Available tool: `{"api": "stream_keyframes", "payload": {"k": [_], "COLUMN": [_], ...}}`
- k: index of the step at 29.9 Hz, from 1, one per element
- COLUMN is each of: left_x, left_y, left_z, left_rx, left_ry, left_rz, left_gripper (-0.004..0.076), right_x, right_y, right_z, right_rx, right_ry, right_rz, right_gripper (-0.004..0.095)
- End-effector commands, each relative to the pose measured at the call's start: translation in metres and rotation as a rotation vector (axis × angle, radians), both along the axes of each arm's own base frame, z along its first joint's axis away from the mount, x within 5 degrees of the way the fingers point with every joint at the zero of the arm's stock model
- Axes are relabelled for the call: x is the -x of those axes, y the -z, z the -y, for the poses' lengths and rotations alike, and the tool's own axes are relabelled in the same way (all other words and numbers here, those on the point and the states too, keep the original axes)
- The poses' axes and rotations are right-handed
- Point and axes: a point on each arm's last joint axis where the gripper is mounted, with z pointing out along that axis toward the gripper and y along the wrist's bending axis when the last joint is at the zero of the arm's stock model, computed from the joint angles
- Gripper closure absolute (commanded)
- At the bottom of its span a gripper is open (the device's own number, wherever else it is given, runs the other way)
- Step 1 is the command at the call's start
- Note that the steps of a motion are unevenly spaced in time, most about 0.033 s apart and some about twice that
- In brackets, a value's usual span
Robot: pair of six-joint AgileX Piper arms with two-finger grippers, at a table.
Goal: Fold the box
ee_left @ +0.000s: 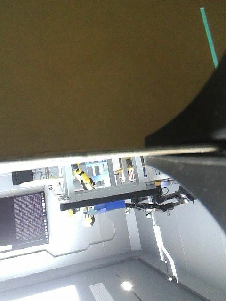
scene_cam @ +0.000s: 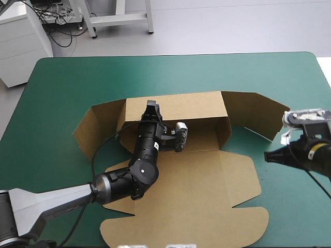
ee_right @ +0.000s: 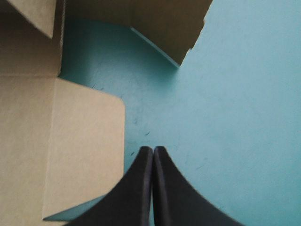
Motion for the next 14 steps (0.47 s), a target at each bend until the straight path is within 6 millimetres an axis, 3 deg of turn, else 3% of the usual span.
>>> {"api": "stream_keyframes", "payload": {"k": [1, 8, 14], "left_x": [0.000, 0.000, -0.001], "left_y": [-0.019, -0.019, -0.021], "left_z": [0.002, 0.002, -0.001], "left_rx": [0.002, -0.001, -0.004], "left_ry": [0.031, 0.021, -0.013], "left_rz": [0.096, 0.101, 0.120], "left_gripper": [0.0756, 0.0756, 0.0756], "right_x": [-0.030, -0.105, -0.164], "right_y": [-0.032, -0.064, -0.073], "right_z": [-0.001, -0.017, -0.017], "right_rx": [0.060, 0.091, -0.013], "right_ry": [-0.004, -0.070, -0.121], "right_rz": [0.114, 0.123, 0.100], "right_gripper": [0.0931, 0.0931, 0.0931]}}
